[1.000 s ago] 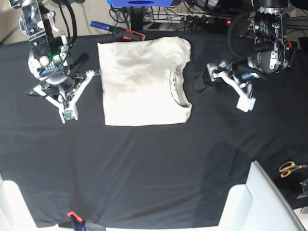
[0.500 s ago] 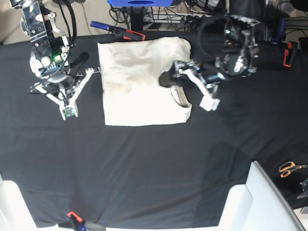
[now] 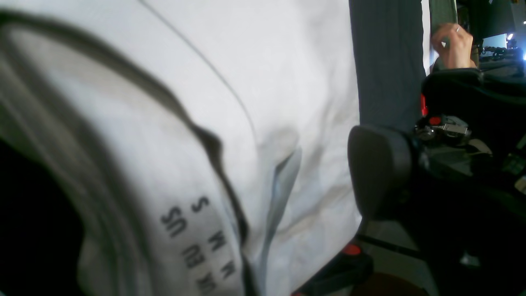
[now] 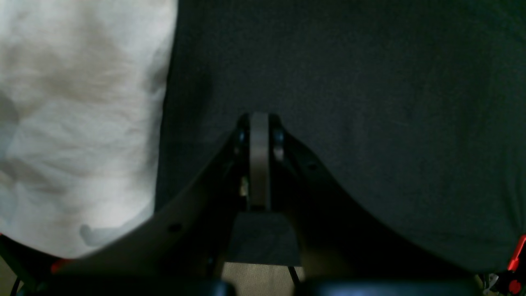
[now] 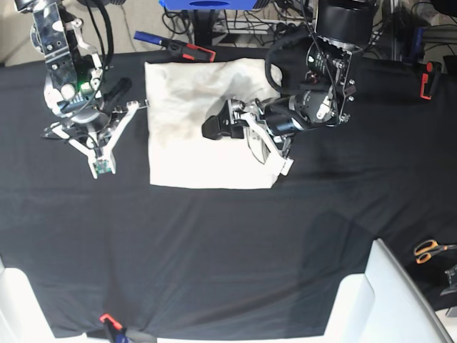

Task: Fold the T-shirt properly
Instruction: 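Move the left gripper onto the collar edge of the folded shirt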

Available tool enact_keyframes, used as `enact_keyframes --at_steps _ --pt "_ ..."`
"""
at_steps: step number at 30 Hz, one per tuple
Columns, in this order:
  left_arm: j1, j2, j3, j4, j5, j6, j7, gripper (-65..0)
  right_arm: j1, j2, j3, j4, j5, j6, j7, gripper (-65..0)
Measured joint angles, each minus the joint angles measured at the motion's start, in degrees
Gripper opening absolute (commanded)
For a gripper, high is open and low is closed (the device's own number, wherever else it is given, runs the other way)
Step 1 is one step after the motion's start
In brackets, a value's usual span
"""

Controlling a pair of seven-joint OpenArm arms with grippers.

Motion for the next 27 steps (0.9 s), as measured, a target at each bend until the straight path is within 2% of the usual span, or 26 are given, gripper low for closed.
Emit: enact_keyframes --at_steps 2,4,13,17,19,23,27 --pt "0.35 0.02 0.04 -0.44 0.09 0.07 0.22 -19.7 0.00 0.15 0.00 -0.02 -0.02 0.00 -0.02 -63.5" --pt "0.68 0.02 0.02 -0.66 0.13 0.20 0.63 -24.4 0.00 0.13 0.09 -0.02 -0.02 0.00 -0.02 -63.5" --pt "-0.02 0.02 0.02 -3.28 -1.11 0.04 1.44 -32.3 -0.02 0.09 0.09 -0.02 -0.02 0.00 -0.02 -63.5" --pt "0.00 0.52 0.04 -4.92 -1.16 -0.04 -1.20 -39.7 -0.02 0.00 0.09 -0.02 -0.02 0.00 -0.02 -63.5" --pt "0.00 0.52 0.04 -5.77 -1.14 -0.02 -2.03 -46.2 -0.02 0.00 0.09 -0.02 0.00 0.00 -0.02 -63.5" --pt "-0.39 0.68 0.31 -6.82 0.83 -0.07 -1.33 -65.0 -0.02 -0.02 0.07 -0.59 0.00 0.00 0.02 -63.5" --pt "-0.79 0.66 0.37 -6.93 0.76 -0.02 -0.63 -65.0 -0.09 -0.04 0.04 -2.89 0.07 0.00 0.28 -63.5"
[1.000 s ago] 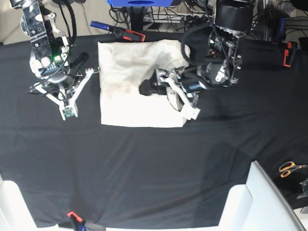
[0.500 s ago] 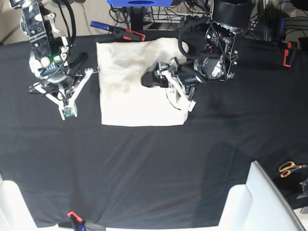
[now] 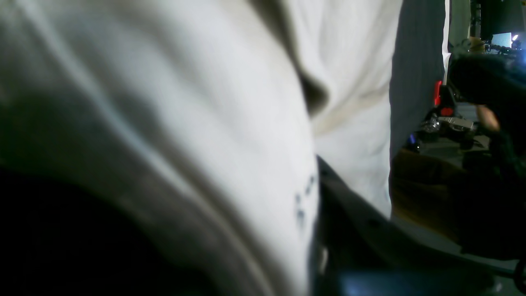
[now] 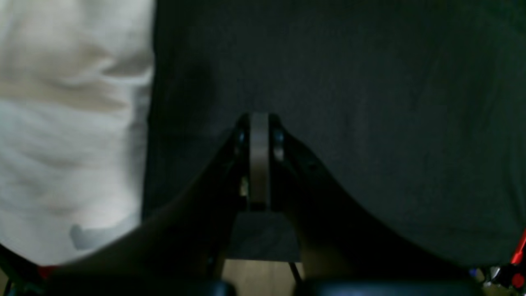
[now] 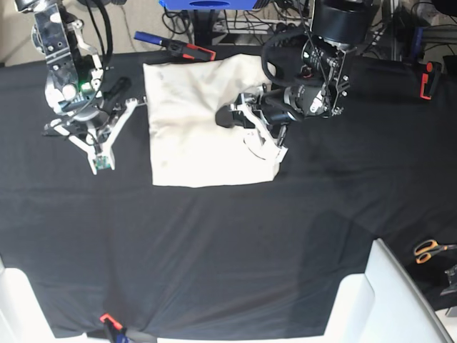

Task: Fold the T-shirt properly
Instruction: 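Move the left gripper onto the collar edge of the folded shirt, then press and flatten the folded shirt with the left gripper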

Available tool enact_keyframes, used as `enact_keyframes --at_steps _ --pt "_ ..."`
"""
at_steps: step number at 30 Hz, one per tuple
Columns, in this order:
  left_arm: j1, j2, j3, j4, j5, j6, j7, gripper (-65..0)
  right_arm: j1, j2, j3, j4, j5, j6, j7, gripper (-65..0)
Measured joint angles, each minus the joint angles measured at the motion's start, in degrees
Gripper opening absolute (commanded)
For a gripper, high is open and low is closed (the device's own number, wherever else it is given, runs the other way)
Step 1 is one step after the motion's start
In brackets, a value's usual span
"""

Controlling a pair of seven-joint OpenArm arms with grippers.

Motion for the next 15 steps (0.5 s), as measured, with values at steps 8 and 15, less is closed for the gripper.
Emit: enact_keyframes --at_steps 8,15 --pt "0.85 -0.39 0.15 5.60 1.57 2.27 2.27 -65.0 0.07 -0.02 0.00 -0.63 0.09 0.00 0.13 -63.5" --pt "-4.92 -5.42 7.91 9.75 3.28 10.03 12.44 -65.0 0.24 -0.09 0.15 -0.63 0.07 0.00 0.13 -63.5"
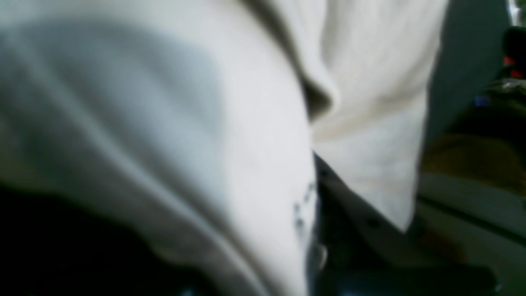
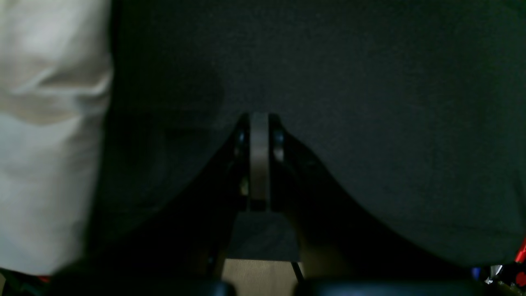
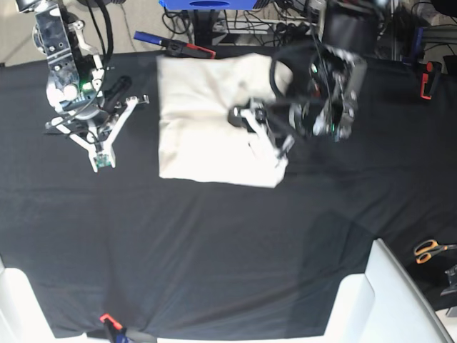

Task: Fold the T-shirt properly
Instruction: 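Press and flatten the folded shirt with the left gripper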

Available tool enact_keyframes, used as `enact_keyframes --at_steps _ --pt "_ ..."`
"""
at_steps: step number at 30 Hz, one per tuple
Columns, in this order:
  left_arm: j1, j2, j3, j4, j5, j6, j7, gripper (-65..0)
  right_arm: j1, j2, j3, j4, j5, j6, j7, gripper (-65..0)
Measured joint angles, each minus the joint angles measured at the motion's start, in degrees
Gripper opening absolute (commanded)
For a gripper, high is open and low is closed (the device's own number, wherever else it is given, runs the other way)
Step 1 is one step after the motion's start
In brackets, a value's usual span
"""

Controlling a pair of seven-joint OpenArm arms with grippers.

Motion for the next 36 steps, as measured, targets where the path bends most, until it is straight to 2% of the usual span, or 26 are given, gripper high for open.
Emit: enact_keyframes --at_steps 4,7,9,18,23,29,33,36 --pt "-5.16 -2.14 6.99 -0.85 0.28 1.07 0.81 -65.0 0.11 0.09 -0.17 0.00 -0.13 0.00 0.00 -63.5" --pt "-11.50 -2.93 13.40 -2.91 0.66 1.29 4.70 -65.0 0.15 0.09 -0.26 0.00 -0.11 0.00 0.00 -63.5" --pt "-15.13 -3.39 17.57 -3.06 0.48 1.14 5.27 -65.0 0.15 0.09 -0.28 0.00 -0.13 0.02 0.00 -63.5" --pt "-28.26 -2.95 36.96 -6.97 0.02 1.01 5.95 -65.0 0.02 0.09 -0.26 0.00 -0.17 0.00 0.00 -63.5" --pt "-32.13 -3.23 45.68 -7.69 1.42 0.98 5.42 -65.0 -0.02 0.04 -0.26 0.00 -0.15 0.00 0.00 -63.5" --pt "-32.65 -0.04 50.34 -7.50 20.20 -0.31 5.31 -65.0 -0.20 -0.02 -0.26 -0.02 -0.13 -0.02 -0.13 -63.5" --pt "-32.44 2.10 53.07 -7.50 31.21 -8.11 3.45 -65.0 -0.15 -0.02 -0.26 -0.02 -0.17 -0.04 -0.22 -63.5" --pt "-32.28 3.34 55.74 -7.76 38.75 -10.84 0.42 -65.0 -0.17 -0.07 -0.22 -0.09 -0.15 -0.15 -0.22 -63.5"
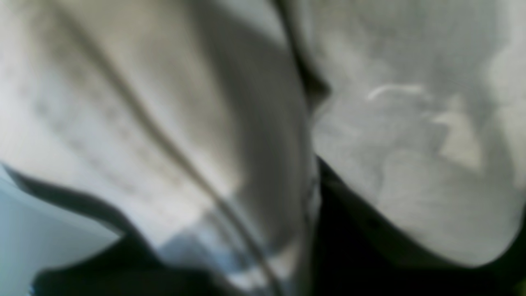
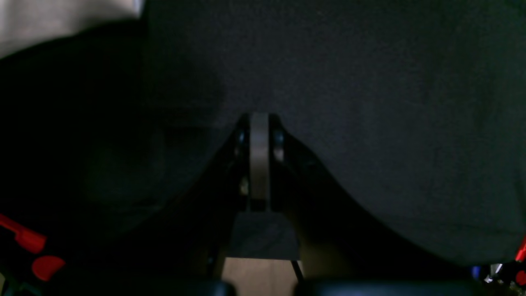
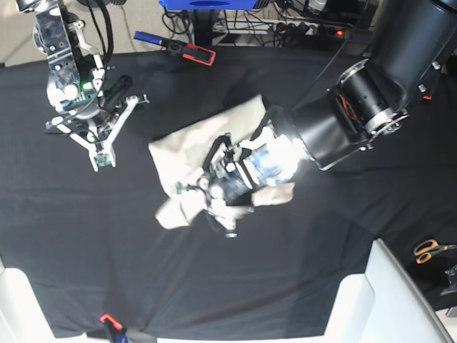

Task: Fold the T-shirt properly
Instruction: 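Press and flatten the folded shirt with the left gripper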

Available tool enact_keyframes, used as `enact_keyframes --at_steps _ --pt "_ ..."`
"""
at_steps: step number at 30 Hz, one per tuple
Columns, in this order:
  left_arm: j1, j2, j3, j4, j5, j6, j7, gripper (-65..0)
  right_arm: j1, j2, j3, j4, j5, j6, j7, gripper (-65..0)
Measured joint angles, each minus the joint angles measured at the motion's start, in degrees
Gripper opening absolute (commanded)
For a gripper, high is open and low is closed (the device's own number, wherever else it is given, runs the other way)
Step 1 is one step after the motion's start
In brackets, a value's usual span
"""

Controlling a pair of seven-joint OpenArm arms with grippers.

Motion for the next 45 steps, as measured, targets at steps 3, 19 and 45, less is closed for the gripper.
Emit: enact_keyframes --at_steps 3,19,45 --pt "0.98 1.20 0.46 0.00 5.49 -3.04 -0.68 -65.0 0.00 0.02 0.00 -0.02 0.00 -0.11 0.00 -63.5" --pt "2.01 3.56 4.90 1.51 9.42 -5.40 -4.35 -65.0 0.33 0.11 0.11 -4.02 0.00 -0.24 0.17 -63.5" --pt "2.58 3.37 3.78 -2.60 18.49 -5.42 -4.55 -32.9 0.76 -1.44 0.22 -4.02 -0.02 -0.26 0.20 -63.5"
